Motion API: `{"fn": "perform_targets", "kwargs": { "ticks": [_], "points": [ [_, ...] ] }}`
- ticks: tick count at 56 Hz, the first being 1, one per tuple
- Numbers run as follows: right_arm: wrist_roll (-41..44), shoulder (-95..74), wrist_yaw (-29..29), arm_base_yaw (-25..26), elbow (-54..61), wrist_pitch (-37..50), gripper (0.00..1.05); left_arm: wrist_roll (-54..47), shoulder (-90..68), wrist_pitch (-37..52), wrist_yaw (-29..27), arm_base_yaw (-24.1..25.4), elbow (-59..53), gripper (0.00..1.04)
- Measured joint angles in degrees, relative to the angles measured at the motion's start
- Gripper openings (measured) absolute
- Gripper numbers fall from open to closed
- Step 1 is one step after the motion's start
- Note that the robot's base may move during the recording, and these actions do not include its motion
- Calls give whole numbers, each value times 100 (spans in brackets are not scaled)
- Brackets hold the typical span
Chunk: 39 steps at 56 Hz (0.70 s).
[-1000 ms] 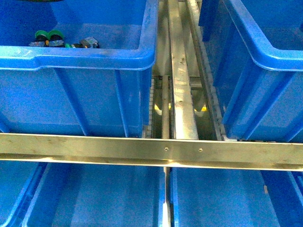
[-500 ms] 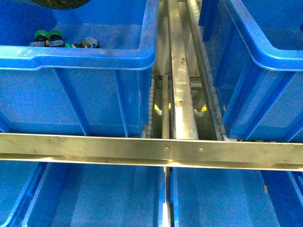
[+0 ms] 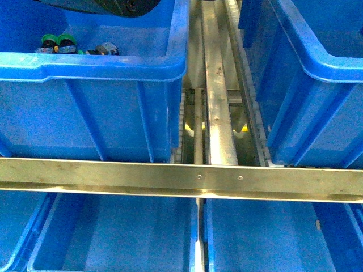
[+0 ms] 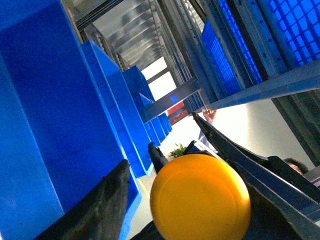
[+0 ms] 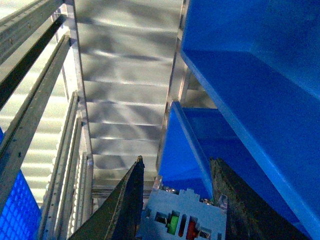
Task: Pick red and yellow buttons and place in box
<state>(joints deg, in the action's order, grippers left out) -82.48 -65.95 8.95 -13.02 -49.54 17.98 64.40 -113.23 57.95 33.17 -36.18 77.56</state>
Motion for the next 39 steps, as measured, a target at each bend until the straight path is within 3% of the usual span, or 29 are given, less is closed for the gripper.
{"fn": "perform_targets", "kwargs": {
  "ticks": [7, 11, 25, 39],
  "points": [
    [92, 0, -17, 122, 0, 72, 33, -57, 9, 15, -190, 2, 4, 88],
    [142, -2, -15, 170, 0, 114, 33, -140, 94, 15, -216, 17, -2, 98],
    [463, -164, -13, 391, 2, 219, 32, -614, 1550, -149, -575, 426, -706, 97],
    [627, -133, 144, 490, 118, 282, 32, -1670, 3536, -1204, -929, 892, -2052, 97]
  ]
}}
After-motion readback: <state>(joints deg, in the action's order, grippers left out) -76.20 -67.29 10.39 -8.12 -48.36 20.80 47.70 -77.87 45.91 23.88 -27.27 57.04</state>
